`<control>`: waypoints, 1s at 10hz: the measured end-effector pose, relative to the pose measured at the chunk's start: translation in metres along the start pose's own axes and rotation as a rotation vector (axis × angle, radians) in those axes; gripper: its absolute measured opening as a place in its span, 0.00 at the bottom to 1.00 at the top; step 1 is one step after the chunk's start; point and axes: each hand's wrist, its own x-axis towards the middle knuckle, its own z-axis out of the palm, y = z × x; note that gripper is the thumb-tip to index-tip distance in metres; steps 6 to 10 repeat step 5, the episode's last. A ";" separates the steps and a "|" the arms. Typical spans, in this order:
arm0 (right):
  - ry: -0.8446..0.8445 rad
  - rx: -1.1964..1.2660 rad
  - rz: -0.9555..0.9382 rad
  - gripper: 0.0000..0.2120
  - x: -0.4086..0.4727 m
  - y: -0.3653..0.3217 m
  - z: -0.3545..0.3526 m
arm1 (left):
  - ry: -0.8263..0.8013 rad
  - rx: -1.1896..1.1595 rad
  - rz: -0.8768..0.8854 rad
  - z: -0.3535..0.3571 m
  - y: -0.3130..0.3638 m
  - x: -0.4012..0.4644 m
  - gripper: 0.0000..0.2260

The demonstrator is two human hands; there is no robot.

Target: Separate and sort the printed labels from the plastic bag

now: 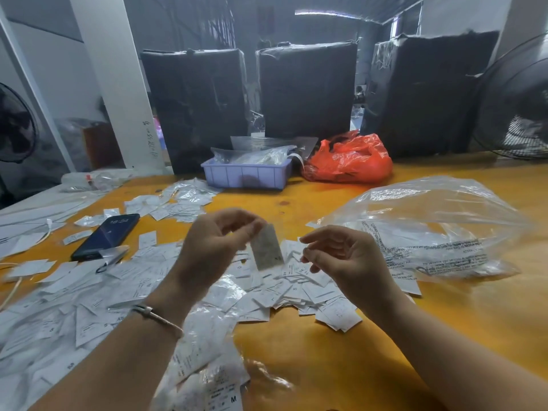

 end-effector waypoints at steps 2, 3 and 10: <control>0.004 -0.051 0.035 0.08 -0.002 0.002 0.000 | 0.211 0.040 -0.134 -0.060 0.010 0.025 0.01; 0.006 -0.067 0.033 0.08 -0.002 0.002 -0.001 | 0.025 0.289 -0.406 -0.078 -0.012 0.020 0.04; 0.033 -0.073 0.020 0.10 0.000 -0.001 0.001 | -0.009 0.865 -0.416 -0.079 -0.054 -0.008 0.11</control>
